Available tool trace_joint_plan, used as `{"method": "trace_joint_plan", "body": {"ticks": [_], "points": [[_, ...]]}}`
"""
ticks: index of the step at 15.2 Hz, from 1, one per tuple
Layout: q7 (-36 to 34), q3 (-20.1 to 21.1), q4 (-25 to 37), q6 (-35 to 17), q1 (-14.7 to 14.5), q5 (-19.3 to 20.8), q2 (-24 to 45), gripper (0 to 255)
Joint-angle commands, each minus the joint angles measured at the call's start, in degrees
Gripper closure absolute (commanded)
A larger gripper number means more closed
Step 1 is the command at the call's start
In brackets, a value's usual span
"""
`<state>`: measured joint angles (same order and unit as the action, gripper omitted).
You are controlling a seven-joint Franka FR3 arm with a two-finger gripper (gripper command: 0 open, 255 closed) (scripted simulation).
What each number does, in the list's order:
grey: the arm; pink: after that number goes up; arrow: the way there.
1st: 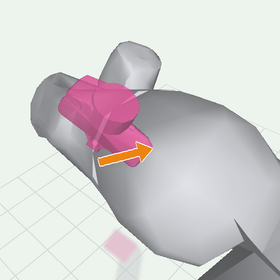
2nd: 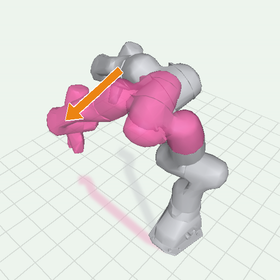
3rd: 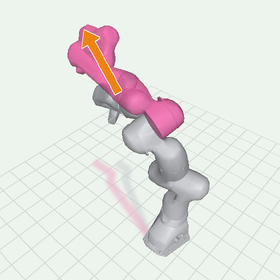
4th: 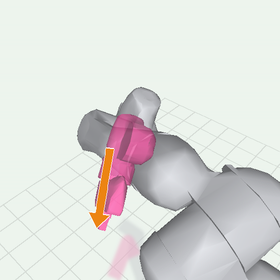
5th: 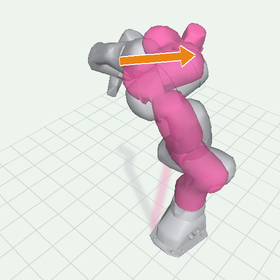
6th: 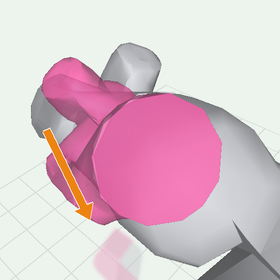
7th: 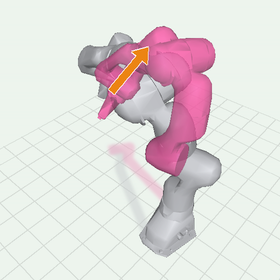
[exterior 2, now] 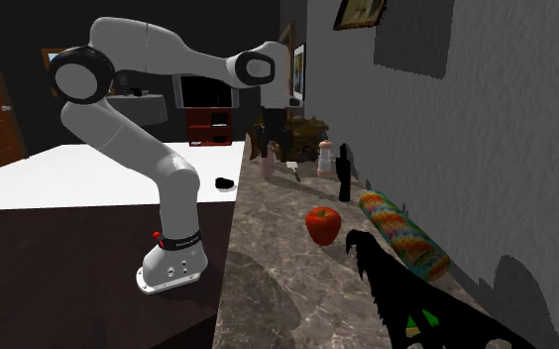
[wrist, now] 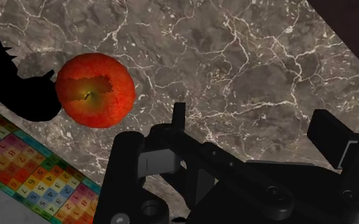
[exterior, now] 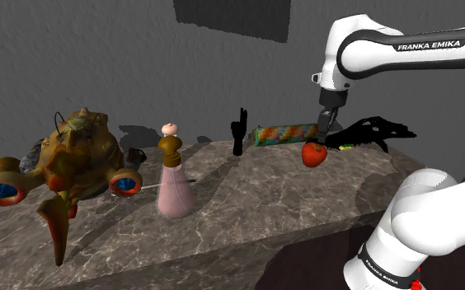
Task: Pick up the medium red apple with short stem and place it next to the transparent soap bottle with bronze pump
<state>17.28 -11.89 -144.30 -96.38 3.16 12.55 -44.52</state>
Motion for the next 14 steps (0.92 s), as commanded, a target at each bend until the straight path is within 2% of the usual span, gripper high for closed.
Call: {"method": "trace_joint_plan", "body": {"ticks": [1, 8, 14], "points": [[2.68, -2.51, -0.26, -3.01, 0.60, 1.85, 1.76, 0], [12.23, -11.98, 1.41, -14.12, 1.77, 6.42, 10.95, 0], [21.18, -20.17, 5.86, -23.33, 0.83, 6.20, 21.60, 0]]}}
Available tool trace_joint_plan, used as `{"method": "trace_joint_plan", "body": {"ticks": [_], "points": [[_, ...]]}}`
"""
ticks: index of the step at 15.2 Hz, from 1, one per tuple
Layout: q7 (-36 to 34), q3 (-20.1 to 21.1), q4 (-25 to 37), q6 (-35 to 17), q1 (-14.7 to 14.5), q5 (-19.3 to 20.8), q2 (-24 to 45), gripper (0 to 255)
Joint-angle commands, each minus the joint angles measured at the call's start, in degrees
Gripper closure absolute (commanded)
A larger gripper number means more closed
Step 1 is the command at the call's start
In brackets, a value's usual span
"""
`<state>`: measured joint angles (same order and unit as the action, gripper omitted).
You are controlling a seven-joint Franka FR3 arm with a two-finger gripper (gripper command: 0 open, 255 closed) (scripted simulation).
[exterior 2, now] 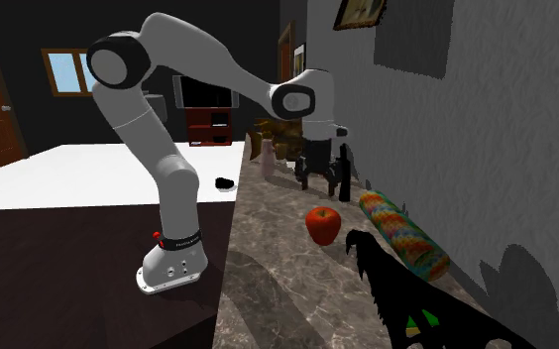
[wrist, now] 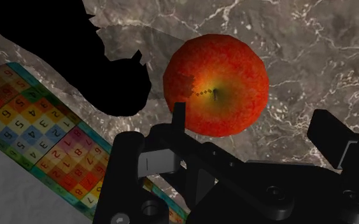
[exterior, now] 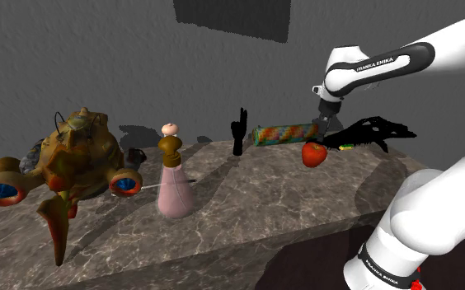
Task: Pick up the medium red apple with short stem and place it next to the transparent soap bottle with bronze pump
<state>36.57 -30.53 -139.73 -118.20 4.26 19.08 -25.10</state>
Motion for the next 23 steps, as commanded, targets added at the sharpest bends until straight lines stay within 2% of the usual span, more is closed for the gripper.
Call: {"method": "trace_joint_plan", "body": {"ticks": [1, 8, 16, 17, 23], "points": [[1.94, -1.78, 0.81, -2.37, -0.27, -0.30, 2.55, 0], [2.38, -3.44, -2.07, -8.15, -0.37, -0.34, 5.48, 0], [2.38, -3.44, -2.07, -8.14, -0.37, -0.34, 5.47, 0], [2.38, -3.44, -2.07, -8.14, -0.37, -0.34, 5.47, 255], [2.38, -3.44, -2.07, -8.14, -0.37, -0.34, 5.47, 255]]}}
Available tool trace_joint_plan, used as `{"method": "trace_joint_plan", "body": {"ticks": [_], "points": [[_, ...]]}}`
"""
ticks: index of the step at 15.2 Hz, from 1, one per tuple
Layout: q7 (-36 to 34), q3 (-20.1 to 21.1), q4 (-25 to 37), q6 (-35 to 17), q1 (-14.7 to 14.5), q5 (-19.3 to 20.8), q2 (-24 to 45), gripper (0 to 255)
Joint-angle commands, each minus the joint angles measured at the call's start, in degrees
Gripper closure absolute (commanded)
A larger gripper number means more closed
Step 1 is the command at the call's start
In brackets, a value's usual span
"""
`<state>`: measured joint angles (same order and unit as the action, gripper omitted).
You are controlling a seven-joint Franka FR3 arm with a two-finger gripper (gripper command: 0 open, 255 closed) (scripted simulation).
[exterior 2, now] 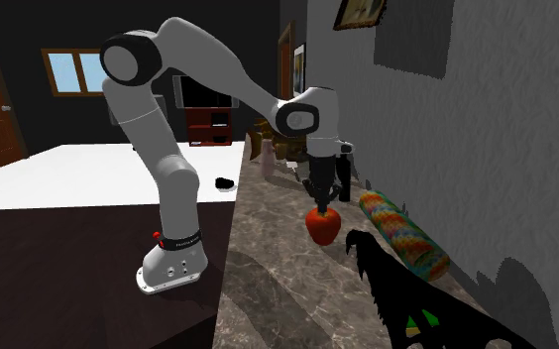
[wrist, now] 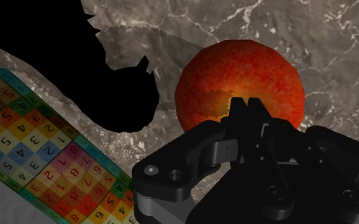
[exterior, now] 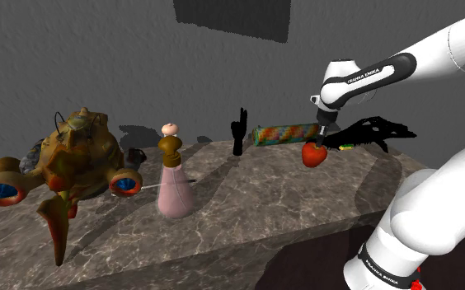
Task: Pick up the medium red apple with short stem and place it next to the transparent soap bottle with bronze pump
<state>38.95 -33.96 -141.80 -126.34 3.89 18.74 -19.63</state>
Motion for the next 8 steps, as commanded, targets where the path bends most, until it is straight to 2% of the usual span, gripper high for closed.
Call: {"method": "trace_joint_plan", "body": {"ticks": [1, 3, 8], "points": [[0.00, 0.00, 0.00, 0.00, 0.00, 0.00, 0.00, 255], [0.00, 0.00, -0.01, -0.01, 0.00, 0.00, 0.01, 255], [-0.07, 1.06, 2.35, 4.37, 0.13, 0.02, -2.10, 255]]}}
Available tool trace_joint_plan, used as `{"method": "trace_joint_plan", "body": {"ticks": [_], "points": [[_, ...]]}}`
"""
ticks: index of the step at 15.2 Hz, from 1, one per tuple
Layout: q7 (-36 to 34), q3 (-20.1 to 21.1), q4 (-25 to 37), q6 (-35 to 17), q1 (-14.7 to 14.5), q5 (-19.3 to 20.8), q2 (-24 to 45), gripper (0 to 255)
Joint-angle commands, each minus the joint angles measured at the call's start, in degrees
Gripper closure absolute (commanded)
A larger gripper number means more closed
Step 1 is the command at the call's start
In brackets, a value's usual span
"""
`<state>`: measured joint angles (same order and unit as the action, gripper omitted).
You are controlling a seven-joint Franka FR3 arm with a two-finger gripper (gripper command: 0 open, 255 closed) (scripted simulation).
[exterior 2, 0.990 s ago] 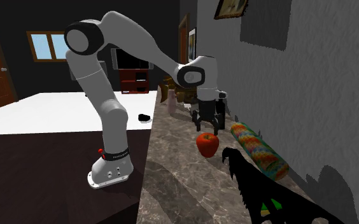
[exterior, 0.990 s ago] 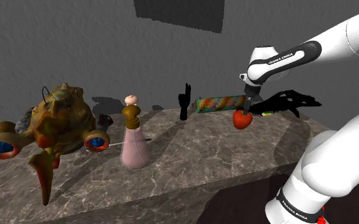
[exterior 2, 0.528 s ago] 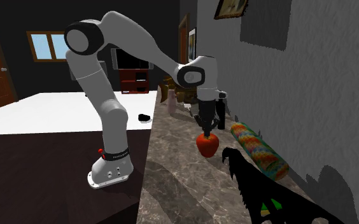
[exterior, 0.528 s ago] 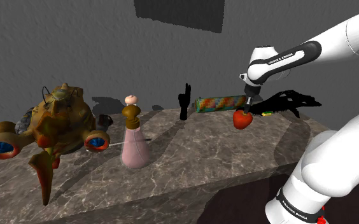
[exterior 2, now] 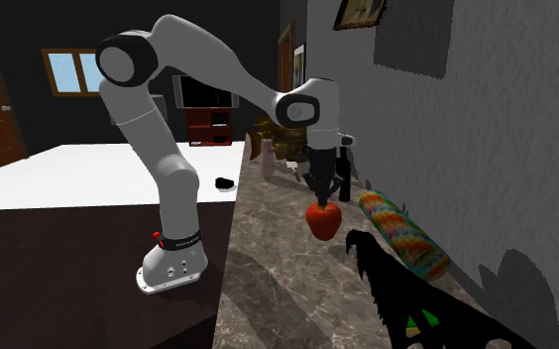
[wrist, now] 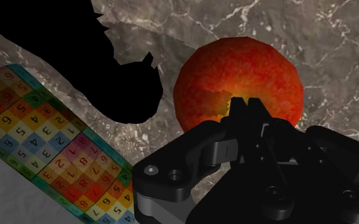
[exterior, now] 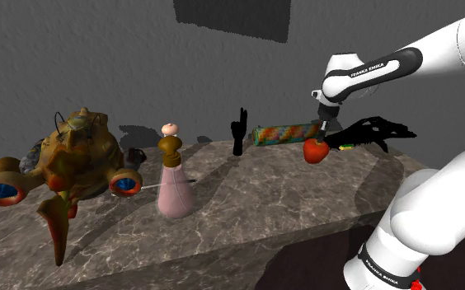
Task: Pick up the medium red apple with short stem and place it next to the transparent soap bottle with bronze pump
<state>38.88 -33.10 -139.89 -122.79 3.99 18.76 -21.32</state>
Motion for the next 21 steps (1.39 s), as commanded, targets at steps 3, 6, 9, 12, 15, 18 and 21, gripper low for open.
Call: {"method": "trace_joint_plan", "body": {"ticks": [3, 6, 9, 12, 15, 18, 21], "points": [[0.02, 0.80, 1.97, 3.39, 0.06, -0.07, -1.44, 255], [0.08, 1.38, 3.62, 5.89, 0.05, -0.21, -2.33, 255], [0.18, 1.94, 5.36, 8.36, 0.01, -0.40, -3.07, 255], [0.31, 2.46, 7.20, 10.77, -0.05, -0.61, -3.66, 255], [0.47, 2.95, 9.14, 13.15, -0.13, -0.85, -4.10, 255], [0.66, 3.41, 11.17, 15.49, -0.23, -1.12, -4.42, 255], [0.87, 3.84, 13.30, 17.80, -0.35, -1.39, -4.60, 255]]}}
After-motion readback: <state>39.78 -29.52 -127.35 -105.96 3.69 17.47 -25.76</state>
